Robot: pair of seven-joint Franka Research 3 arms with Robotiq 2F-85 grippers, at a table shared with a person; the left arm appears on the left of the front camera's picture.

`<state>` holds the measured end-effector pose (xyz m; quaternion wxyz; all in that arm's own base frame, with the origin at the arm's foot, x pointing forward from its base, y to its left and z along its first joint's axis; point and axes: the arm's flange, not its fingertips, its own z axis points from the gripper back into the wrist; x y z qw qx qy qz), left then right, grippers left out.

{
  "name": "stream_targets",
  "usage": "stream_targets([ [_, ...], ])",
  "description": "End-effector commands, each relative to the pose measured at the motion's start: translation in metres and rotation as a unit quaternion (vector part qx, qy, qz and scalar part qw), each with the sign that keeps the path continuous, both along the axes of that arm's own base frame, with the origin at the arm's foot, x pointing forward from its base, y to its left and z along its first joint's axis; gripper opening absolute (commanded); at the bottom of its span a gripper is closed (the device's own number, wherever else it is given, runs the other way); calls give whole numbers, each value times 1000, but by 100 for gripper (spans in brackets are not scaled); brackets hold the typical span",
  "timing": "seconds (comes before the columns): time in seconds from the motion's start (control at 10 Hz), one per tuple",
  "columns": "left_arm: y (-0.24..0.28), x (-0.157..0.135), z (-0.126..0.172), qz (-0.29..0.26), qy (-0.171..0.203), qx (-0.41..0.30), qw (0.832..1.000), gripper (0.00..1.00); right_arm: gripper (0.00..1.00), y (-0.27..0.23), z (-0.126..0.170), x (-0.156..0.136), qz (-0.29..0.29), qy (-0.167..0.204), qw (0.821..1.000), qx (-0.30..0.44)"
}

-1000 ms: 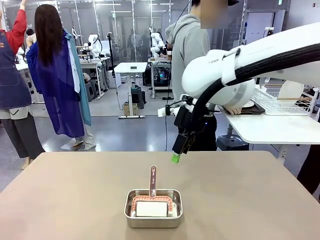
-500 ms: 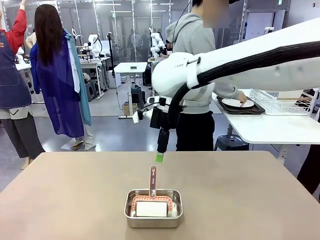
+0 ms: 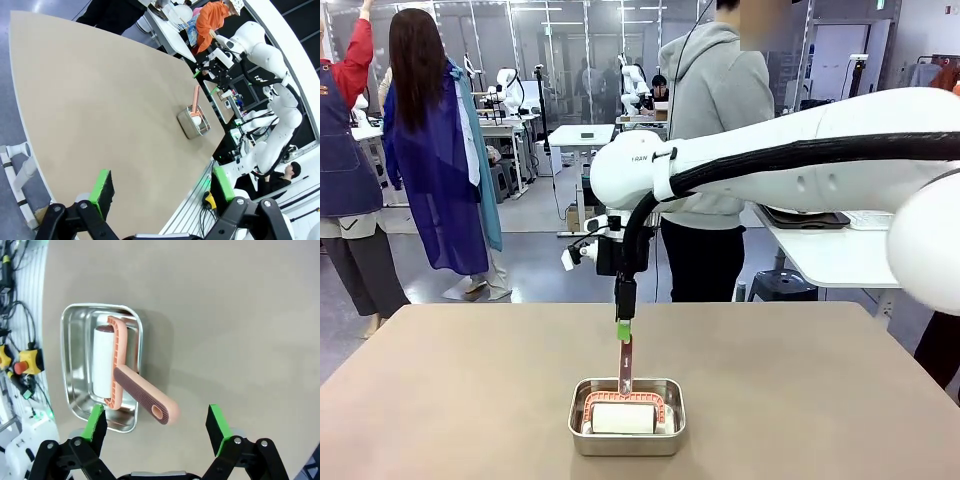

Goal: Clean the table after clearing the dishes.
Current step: When the right (or left) Handle tray is removed, use the right hand (or left hand) to clean the right (or left) side of the table with the Lint Roller.

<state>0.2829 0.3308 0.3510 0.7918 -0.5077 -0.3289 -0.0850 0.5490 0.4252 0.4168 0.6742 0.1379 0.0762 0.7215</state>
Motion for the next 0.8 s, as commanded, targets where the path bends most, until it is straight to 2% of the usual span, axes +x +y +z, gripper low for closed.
stream_targets([
  [0.0,-2,-5,3,-4,1,4,1000,99,100,10,3,26,-2,62,998,0],
  [0.1,-2,-5,3,-4,1,4,1000,99,100,10,-4,28,-16,77,997,-18],
  [0.2,-2,-5,3,-4,1,4,1000,99,100,-2,-7,7,0,27,1000,-4],
  [0.4,-2,-5,3,-4,1,4,1000,99,100,-2,-7,7,0,27,1000,-4],
  [0.5,-2,-5,3,-4,1,4,1000,99,100,-4,-13,17,-3,49,999,-7],
  [0.6,-2,-5,3,-4,1,4,1000,99,100,-8,-15,32,-4,88,996,-10],
  [0.7,-2,-5,3,-4,1,4,1000,99,100,-3,-22,40,15,109,994,11],
])
